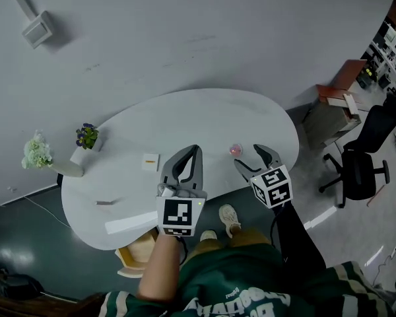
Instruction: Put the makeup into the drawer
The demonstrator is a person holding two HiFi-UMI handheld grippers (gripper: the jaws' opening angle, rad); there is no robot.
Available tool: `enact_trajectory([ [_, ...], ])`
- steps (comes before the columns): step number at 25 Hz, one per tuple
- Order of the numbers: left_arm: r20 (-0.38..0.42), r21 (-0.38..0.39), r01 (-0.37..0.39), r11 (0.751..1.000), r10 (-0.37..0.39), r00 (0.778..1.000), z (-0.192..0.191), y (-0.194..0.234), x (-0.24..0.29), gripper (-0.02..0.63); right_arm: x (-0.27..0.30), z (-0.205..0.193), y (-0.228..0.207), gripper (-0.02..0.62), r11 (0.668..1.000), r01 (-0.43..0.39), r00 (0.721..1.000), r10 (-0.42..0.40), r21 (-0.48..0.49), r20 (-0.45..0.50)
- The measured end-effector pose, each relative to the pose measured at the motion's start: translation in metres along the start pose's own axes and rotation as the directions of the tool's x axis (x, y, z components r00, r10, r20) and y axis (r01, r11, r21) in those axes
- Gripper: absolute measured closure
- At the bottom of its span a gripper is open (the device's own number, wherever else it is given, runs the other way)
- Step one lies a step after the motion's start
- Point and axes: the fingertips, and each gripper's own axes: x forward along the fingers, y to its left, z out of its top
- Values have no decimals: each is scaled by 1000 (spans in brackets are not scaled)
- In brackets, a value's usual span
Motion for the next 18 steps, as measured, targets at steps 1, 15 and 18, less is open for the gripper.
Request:
enact_trajectory([
  [1, -6, -2, -14, 1000, 14, 1000, -1, 2, 6, 606, 9, -4, -4, 275, 1000, -11, 1000, 11, -3, -25],
  [15, -147, -37, -162, 986, 155, 977, -43, 23, 57, 607, 109, -81, -25, 275, 989, -149, 944, 141, -2, -298],
  [18, -169, -35, -190, 981, 182, 969, -52, 28, 58, 607, 125, -92, -26, 273, 986, -167, 932, 152, -16, -330],
])
